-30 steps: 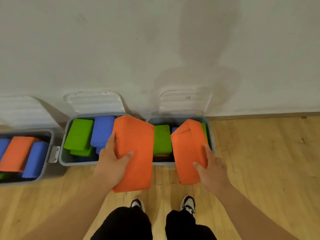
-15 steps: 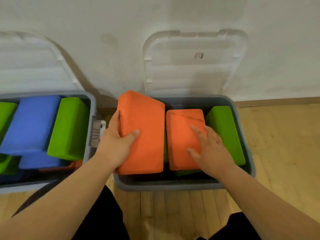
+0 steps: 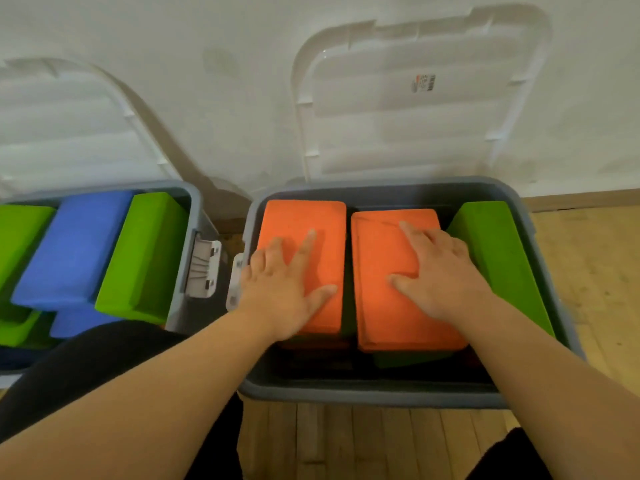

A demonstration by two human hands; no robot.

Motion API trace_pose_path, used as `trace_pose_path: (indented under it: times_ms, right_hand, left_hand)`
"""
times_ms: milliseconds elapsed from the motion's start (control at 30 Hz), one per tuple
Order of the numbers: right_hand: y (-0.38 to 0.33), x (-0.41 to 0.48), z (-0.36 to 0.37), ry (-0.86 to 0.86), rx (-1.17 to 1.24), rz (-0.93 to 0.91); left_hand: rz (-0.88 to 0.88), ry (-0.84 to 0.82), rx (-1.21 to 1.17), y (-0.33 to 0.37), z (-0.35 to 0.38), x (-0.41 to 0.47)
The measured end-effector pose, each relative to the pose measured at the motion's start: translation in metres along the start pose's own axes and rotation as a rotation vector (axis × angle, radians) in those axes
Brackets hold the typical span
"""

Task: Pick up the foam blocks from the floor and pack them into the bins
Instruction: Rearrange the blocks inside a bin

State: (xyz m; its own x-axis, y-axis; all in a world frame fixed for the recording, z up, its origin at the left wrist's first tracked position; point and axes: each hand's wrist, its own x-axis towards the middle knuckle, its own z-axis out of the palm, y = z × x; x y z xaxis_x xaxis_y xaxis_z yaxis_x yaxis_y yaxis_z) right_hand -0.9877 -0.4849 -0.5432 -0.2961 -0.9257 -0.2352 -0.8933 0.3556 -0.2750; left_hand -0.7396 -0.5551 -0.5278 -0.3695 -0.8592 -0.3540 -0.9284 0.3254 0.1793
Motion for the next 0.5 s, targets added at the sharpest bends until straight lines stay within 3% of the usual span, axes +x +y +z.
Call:
trace_pose_path:
  times_ms: [67,367,500]
  right_hand:
    - [0.003,0.007,0.008,0.014,0.013,-0.002]
    - [0.003,0.019,-0.005,0.013,0.047,0.025]
    - [0.000,0.046,-0.032,0.204,0.142,0.041]
  left_hand:
    - [0.059,-0.095,0.070,0.011,0.009,0.008]
    - [-0.012,-0.251,0.032,0.013,0.011,0.015]
    - [-0.025,-0.279,0.000,0.005,0.003,0.018]
